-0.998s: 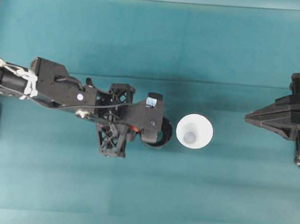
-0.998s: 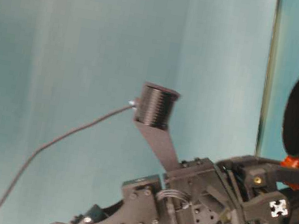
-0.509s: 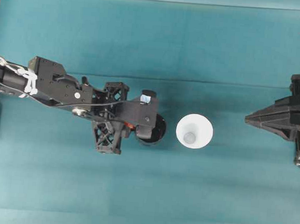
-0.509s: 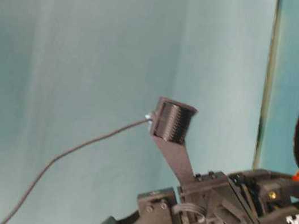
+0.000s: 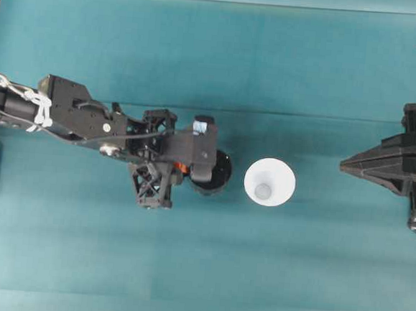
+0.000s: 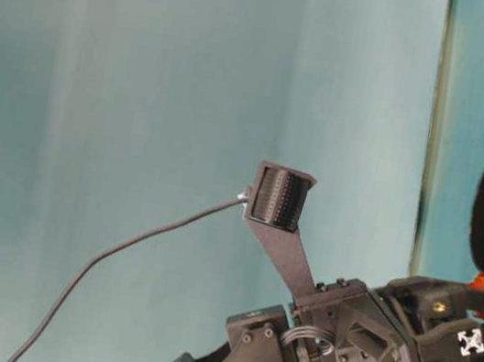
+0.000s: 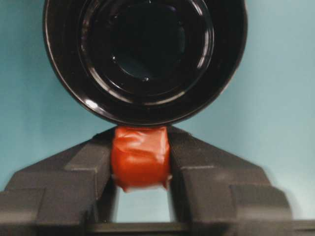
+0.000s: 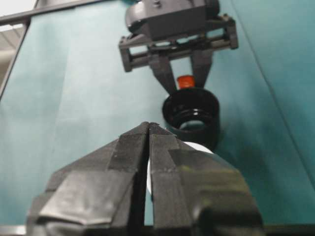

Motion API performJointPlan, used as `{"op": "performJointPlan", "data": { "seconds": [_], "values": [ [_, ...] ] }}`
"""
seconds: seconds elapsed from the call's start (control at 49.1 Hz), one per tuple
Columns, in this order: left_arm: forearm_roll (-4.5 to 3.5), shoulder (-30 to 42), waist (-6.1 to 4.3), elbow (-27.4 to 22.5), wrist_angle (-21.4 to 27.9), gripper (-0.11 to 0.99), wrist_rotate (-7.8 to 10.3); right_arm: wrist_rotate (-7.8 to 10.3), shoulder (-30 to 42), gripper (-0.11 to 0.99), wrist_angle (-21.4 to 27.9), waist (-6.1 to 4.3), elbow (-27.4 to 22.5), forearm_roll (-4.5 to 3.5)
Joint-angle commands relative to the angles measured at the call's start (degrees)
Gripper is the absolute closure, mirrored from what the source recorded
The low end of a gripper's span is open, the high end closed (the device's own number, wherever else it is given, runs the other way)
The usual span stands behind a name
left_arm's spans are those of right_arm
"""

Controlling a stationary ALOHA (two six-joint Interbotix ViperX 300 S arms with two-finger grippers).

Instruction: Put the paper cup into the moved red handle cup holder.

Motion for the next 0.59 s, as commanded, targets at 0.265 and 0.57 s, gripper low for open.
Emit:
{"op": "performJointPlan", "data": {
  "seconds": [0.265,0.57],
  "values": [
    [0.09,-1.14,-1.23,-0.53,-0.53,-0.08,-0.26,0.88,0.26,0.97,0.79,-0.09,-0.44,0.26],
    [0.09,-14.50,-4.83,2.29,0.26,-0.08,-0.26,6.24,0.26,0.97,7.21,-0.18,-2.81,0.26]
  ]
}}
